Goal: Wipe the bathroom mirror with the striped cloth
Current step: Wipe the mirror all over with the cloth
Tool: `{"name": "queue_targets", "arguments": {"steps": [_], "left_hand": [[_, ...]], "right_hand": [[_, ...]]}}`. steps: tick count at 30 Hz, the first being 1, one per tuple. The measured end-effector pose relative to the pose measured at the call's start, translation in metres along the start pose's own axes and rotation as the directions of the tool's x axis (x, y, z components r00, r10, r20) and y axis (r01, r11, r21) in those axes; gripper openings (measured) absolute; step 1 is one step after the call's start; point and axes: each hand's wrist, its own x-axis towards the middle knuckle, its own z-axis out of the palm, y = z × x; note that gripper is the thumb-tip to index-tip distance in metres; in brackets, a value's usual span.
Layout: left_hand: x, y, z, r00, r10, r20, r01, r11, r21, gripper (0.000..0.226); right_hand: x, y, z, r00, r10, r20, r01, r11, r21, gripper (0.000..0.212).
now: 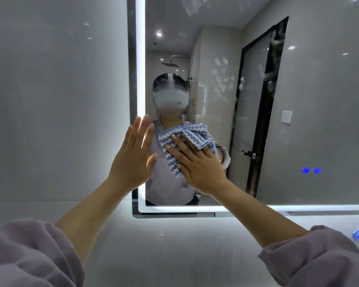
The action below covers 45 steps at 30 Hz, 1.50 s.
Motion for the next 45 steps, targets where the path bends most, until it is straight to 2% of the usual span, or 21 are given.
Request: {"name": "queue_targets", "arguments": {"steps": [3, 10, 16, 21, 29, 41, 45], "left_hand": [[0.0, 0.0, 0.001, 1.0, 0.001, 0.006, -0.001, 1.0, -0.002, 0.072], [-0.001, 0.0, -0.002, 1.0, 0.002, 0.014, -0.002, 1.0, 0.005, 0.068], [0.0, 0.002, -0.005, 0.999, -0.009, 0.037, 0.009, 1.0, 0.004, 0.068], [-0.001, 0.002, -0.006, 0.998, -0.018, 0.054, 0.017, 1.0, 0.021, 0.068], [-0.001, 0.002, -0.004, 0.998, -0.017, 0.054, 0.015, 1.0, 0.022, 0.067], [-0.001, 0.003, -0.005, 0.999, -0.01, 0.034, 0.01, 1.0, 0.007, 0.07], [-0.001, 0.003, -0.006, 0.999, -0.007, 0.039, 0.006, 1.0, 0.026, 0.07]], "right_hand": [[0.011, 0.006, -0.007, 1.0, -0.006, -0.014, 0.006, 1.0, 0.005, 0.052], [0.072, 0.021, -0.035, 0.996, 0.088, 0.03, -0.086, 0.995, -0.054, 0.054], [0.128, 0.037, -0.059, 0.992, 0.126, -0.023, -0.128, 0.988, -0.089, 0.056], [0.157, 0.043, -0.072, 0.966, 0.233, -0.116, -0.241, 0.968, -0.067, 0.053], [0.147, 0.036, -0.064, 0.965, 0.239, -0.107, -0.242, 0.97, -0.024, 0.054], [0.068, 0.001, -0.025, 0.987, 0.156, -0.045, -0.156, 0.988, 0.012, 0.052], [0.065, 0.005, -0.028, 0.991, 0.135, 0.013, -0.134, 0.99, -0.042, 0.053]]}}
